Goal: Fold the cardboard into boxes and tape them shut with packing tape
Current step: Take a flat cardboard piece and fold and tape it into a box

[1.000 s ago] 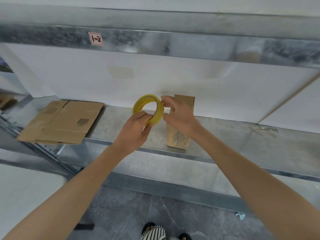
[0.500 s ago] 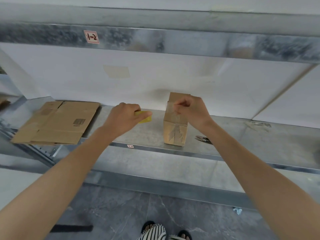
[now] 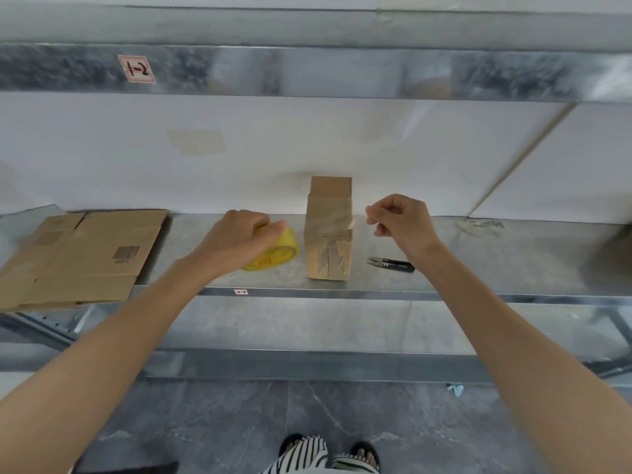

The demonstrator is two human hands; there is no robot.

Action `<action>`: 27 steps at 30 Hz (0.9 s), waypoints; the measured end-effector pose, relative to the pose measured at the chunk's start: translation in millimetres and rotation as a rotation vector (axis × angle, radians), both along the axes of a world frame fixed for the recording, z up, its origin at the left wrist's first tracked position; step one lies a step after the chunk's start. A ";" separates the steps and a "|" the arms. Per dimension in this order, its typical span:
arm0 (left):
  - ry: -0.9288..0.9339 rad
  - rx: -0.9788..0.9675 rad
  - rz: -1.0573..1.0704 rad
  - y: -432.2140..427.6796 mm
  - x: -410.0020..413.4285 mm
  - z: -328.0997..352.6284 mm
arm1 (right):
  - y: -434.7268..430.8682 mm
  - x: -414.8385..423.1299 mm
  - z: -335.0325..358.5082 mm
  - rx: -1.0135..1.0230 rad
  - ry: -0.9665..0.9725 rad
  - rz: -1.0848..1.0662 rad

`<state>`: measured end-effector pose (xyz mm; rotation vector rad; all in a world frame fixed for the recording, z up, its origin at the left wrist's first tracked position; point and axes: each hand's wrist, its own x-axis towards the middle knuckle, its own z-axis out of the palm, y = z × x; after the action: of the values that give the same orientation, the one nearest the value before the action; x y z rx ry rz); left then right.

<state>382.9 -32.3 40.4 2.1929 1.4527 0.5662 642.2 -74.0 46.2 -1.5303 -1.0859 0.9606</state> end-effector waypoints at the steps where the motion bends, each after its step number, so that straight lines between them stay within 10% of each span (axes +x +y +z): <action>1: -0.014 -0.015 -0.011 0.1 0.0 -2.4 | -3.3 3.1 -2.4 -0.003 -0.003 -0.010; 8: 0.318 0.246 -0.076 28.4 0.0 0.4 | -12.8 8.6 -24.1 -0.023 0.011 -0.080; 27: 0.438 0.181 -0.127 50.9 21.0 -39.1 | 12.5 -3.5 -67.5 -0.159 -0.035 -0.042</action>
<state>403.9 18.6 1.3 2.6530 1.4989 0.1834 638.6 -61.5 -21.2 -1.6975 -1.0173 1.0145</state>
